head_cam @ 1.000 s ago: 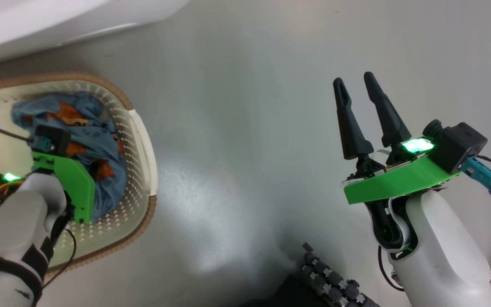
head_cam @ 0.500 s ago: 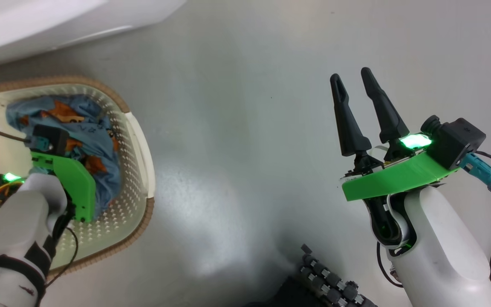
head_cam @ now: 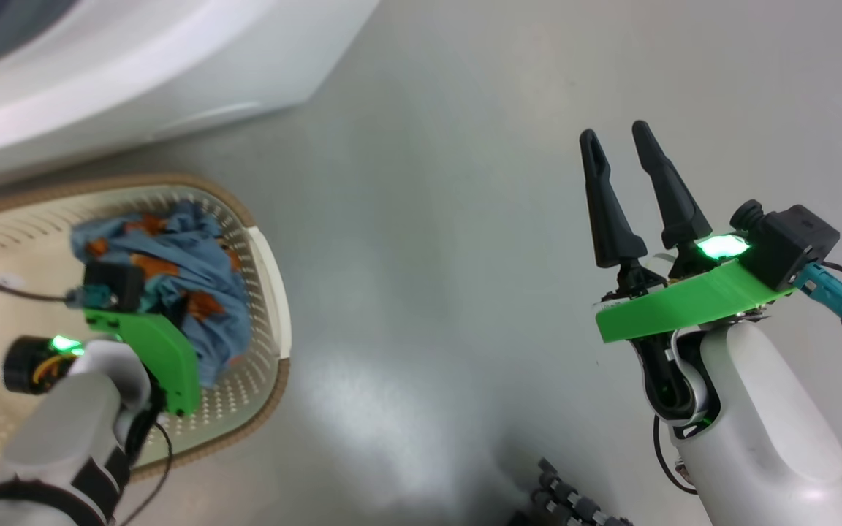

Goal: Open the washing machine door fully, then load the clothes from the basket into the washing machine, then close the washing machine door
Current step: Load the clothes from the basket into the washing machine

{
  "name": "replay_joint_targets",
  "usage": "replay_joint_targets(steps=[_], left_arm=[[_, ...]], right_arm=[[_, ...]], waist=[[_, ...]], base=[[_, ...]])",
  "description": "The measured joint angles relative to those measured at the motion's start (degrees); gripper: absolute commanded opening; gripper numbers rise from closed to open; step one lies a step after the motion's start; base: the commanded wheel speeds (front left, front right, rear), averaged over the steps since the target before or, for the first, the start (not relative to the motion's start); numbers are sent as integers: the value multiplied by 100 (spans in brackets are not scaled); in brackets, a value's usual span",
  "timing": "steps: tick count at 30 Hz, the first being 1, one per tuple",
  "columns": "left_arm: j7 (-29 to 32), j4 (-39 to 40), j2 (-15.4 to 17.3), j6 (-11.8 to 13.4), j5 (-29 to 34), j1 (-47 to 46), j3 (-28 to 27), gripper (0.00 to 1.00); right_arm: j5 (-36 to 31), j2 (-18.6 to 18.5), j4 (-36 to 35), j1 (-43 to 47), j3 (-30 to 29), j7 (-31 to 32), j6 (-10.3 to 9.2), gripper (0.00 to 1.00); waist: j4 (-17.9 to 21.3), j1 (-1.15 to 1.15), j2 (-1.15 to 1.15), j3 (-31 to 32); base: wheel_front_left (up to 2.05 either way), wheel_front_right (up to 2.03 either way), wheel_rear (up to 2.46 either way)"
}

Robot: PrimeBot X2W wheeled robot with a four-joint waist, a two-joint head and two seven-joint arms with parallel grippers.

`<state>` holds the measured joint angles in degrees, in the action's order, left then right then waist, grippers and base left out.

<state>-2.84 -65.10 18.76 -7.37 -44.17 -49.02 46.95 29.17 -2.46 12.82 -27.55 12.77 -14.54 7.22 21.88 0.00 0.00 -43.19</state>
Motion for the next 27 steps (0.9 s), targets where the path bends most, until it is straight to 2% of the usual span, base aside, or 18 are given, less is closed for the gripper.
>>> replay_joint_targets(steps=[12,18,27], left_arm=[[-691,602,-33,0,-514,603,153,0],[-970,859,-185,0,-720,943,156,0],[-1134,1386,-178,24,-767,1295,-59,0]], right_arm=[[-244,-31,254,259,-170,0,0,100],[-249,-236,372,472,-180,0,0,100],[-212,-520,508,723,-186,0,0,100]], waist=[[-294,-1,0,937],[-536,-1,0,1521],[-885,-1,0,2175]], base=[[0,0,0],[0,0,0],[0,0,0]])
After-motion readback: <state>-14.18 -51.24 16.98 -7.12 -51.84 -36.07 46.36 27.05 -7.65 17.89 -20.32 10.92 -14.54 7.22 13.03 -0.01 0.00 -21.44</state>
